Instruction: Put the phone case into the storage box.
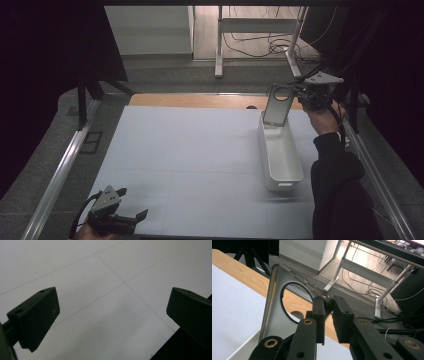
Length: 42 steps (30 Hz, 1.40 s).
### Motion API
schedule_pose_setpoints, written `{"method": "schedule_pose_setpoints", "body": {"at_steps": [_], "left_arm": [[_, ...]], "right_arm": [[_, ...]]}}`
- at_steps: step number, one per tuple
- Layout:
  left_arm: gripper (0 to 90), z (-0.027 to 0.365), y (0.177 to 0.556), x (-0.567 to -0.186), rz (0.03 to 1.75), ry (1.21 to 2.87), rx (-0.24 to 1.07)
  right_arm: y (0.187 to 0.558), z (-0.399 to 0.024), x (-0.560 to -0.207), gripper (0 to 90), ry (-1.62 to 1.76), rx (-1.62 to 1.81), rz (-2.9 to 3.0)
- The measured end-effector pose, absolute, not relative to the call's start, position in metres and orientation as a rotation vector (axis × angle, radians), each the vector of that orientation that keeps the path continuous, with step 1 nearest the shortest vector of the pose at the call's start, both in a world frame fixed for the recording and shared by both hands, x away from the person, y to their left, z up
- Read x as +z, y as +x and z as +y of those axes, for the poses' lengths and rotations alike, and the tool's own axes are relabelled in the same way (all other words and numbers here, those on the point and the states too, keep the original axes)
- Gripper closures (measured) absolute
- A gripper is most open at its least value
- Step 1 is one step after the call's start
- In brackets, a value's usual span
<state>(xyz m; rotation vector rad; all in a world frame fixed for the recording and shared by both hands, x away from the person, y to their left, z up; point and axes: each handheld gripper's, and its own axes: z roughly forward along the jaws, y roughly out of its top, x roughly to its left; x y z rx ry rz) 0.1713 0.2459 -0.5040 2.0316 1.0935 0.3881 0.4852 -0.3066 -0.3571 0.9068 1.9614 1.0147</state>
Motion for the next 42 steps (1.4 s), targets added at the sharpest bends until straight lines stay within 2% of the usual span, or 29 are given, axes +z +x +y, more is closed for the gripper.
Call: {"method": "schedule_pose_setpoints", "body": {"at_steps": [18,42], "left_arm": [[0.0,0.246,0.172,-0.504,1.103,2.032,0.388],[0.0,0.245,0.171,-0.504,1.093,2.041,0.391]], "right_arm": [[0.489,-0.304,-0.386,80.1,0.833,0.99,1.98],[0.495,-0.299,-0.407,80.1,0.782,0.965,1.99]]}}
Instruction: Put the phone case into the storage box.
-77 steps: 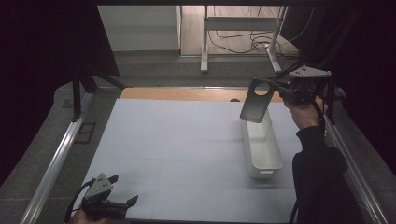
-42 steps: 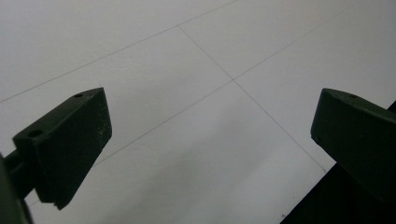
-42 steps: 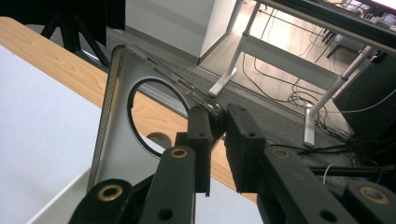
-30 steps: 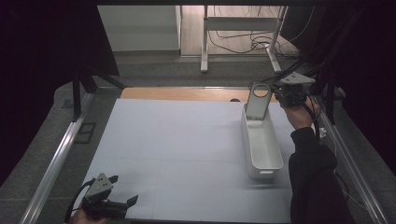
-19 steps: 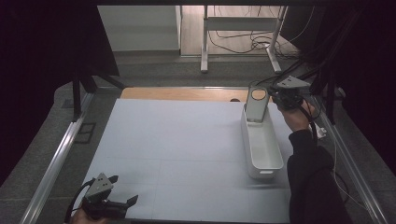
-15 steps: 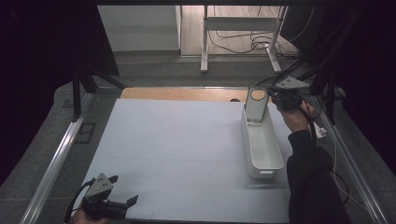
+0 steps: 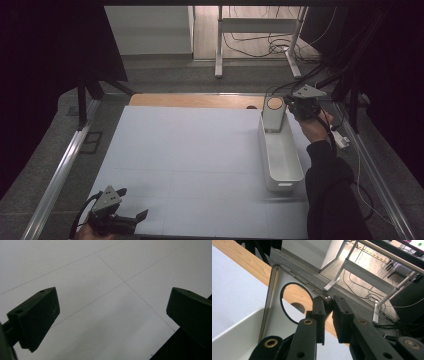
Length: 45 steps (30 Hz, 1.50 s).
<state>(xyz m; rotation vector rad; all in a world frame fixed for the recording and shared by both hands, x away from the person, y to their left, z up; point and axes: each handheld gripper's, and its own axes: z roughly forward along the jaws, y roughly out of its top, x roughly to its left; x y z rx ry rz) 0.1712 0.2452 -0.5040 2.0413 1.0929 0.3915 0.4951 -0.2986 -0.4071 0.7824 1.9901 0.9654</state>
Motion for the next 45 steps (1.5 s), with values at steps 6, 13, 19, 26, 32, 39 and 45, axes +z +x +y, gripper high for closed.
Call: {"method": "schedule_pose_setpoints", "body": {"at_steps": [6,13,19,26,32,39,45], "left_arm": [[0.0,0.245,0.171,-0.504,1.093,2.044,0.39],[0.0,0.245,0.171,-0.504,1.091,2.052,0.391],[0.0,0.244,0.172,-0.504,1.091,2.055,0.391],[0.0,0.245,0.171,-0.504,1.093,2.051,0.393],[0.0,0.245,0.171,-0.504,1.093,2.045,0.396],[0.0,0.249,0.169,-0.503,1.121,1.995,0.402],[0.0,0.251,0.169,-0.503,1.132,1.984,0.397]], "right_arm": [[0.497,-0.3,-0.411,80.1,0.776,0.983,1.988],[0.499,-0.302,-0.413,79.3,0.779,0.993,1.987],[0.502,-0.301,-0.414,69.8,0.806,0.995,1.957],[0.502,-0.297,-0.416,60.7,0.822,0.975,1.952],[0.502,-0.3,-0.419,56.3,0.905,0.995,1.968],[0.497,-0.304,-0.416,52.4,0.982,1.048,1.996],[0.489,-0.302,-0.418,45.1,1.046,1.064,2.036]]}}
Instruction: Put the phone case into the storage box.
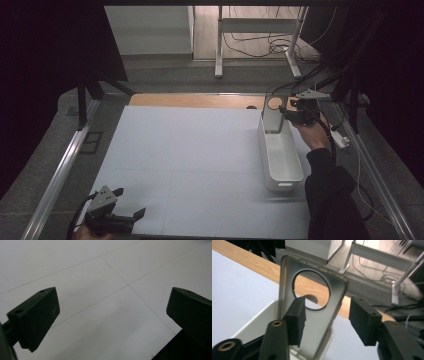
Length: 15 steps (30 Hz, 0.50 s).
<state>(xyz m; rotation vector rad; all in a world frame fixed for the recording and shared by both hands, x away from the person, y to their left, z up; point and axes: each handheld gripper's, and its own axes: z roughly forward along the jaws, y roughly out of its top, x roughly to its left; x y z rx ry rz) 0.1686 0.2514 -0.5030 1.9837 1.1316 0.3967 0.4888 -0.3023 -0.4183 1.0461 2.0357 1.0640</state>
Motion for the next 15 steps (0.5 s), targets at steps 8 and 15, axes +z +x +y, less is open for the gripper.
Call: {"method": "schedule_pose_setpoints", "body": {"at_steps": [8,15], "left_arm": [[0.0,0.255,0.167,-0.503,1.141,1.969,0.412],[0.0,0.255,0.167,-0.503,1.133,1.978,0.408]], "right_arm": [[0.477,-0.3,-0.415,38.4,1.077,1.066,2.059],[0.463,-0.296,-0.41,35.3,1.121,1.066,2.092]]}}
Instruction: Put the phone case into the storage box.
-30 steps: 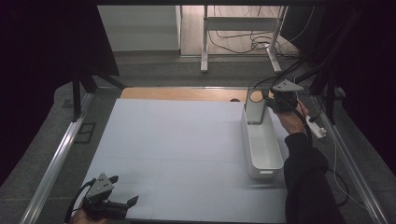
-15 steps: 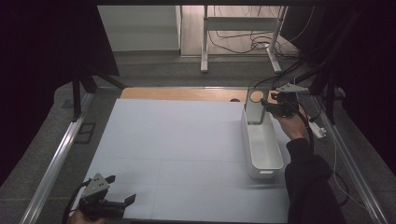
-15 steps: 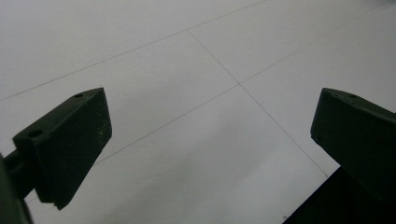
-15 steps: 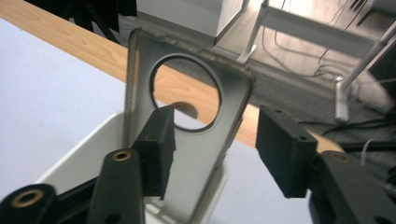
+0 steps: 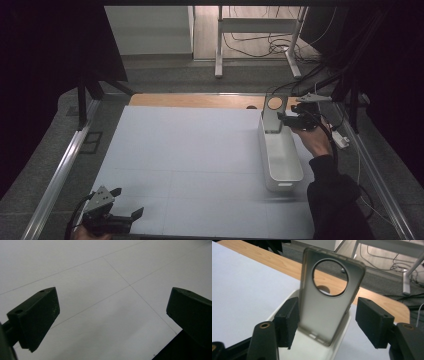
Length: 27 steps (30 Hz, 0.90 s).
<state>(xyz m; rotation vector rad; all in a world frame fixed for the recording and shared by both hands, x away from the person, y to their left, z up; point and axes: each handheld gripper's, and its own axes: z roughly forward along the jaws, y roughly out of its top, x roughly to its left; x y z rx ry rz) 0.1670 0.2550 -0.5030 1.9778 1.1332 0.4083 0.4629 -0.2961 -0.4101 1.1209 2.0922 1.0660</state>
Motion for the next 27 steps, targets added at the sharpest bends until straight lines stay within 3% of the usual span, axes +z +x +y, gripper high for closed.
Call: {"method": "schedule_pose_setpoints", "body": {"at_steps": [15,27], "left_arm": [[0.0,0.257,0.167,-0.503,1.132,1.965,0.396],[0.0,0.258,0.167,-0.504,1.127,1.952,0.385]], "right_arm": [[0.425,-0.291,-0.4,28.1,1.17,1.123,2.171],[0.386,-0.285,-0.4,15.5,1.192,1.115,2.205]]}}
